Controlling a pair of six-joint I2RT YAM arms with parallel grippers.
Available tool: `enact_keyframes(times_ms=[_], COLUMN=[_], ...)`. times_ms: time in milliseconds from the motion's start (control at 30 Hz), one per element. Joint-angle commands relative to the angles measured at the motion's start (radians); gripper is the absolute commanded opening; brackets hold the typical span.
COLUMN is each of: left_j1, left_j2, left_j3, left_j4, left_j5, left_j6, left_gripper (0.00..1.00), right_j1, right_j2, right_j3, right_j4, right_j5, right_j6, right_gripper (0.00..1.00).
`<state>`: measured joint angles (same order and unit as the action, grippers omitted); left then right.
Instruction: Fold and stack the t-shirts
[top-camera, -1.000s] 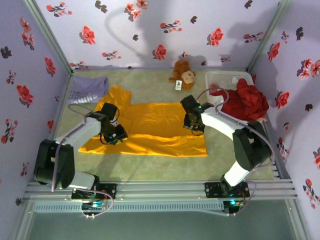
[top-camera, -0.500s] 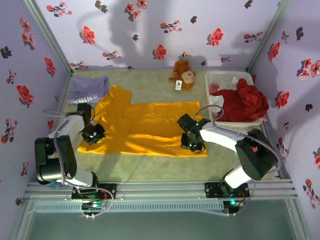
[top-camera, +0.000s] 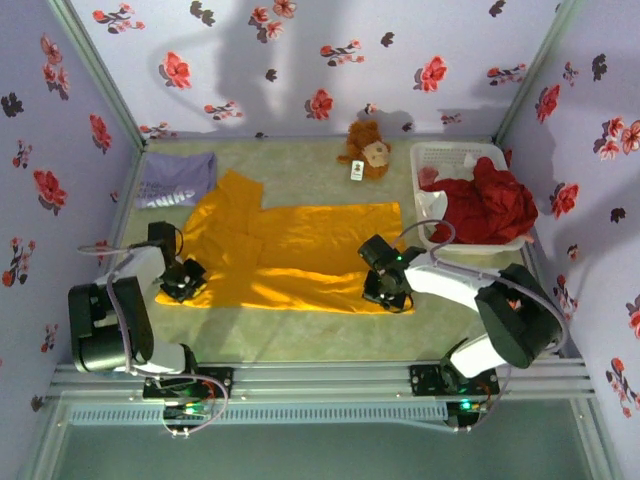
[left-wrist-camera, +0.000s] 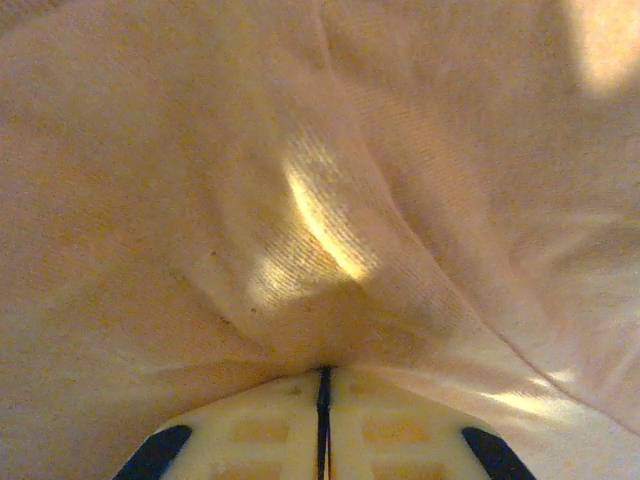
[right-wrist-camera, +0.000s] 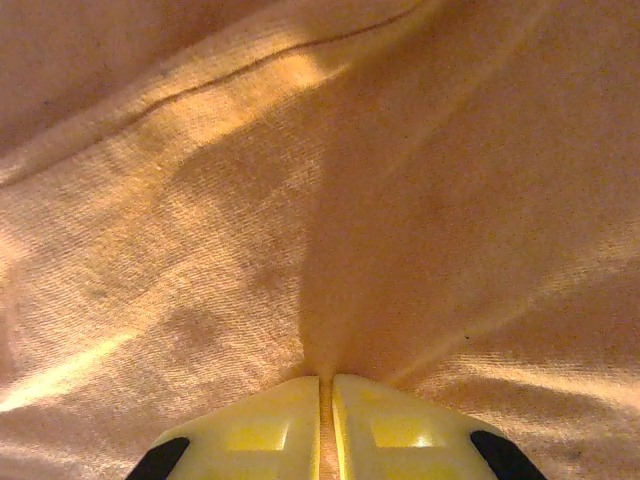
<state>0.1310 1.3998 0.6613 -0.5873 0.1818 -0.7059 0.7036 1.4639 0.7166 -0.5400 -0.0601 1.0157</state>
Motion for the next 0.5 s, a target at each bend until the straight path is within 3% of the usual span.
enact_keyframes(times_ms=[0,200,467], left_j1=[0.001,0.001,-0.026], left_j2=[-0.051,-0.196,-0.319], left_j3=[-0.110,-0.149,-0.216], left_j4=[0.006,-0.119,-0.128], left_j5=[-0.091,-0.128,-0.097], left_j6=[-0.103,-0.104,-0.191], left_gripper=[0.11,0.12,0.17], right_j1=[0.015,0.016,0.030], right_j2=[0.009,-0.103,-0.286], right_j3=[-0.086,-0.136,-0.183], right_j4=[-0.108,-0.169,-0.224], right_j5=[0.005,0.017,0.052], right_j6=[0.048,0.066,0.095], right_gripper=[0.14,0.15,0.16])
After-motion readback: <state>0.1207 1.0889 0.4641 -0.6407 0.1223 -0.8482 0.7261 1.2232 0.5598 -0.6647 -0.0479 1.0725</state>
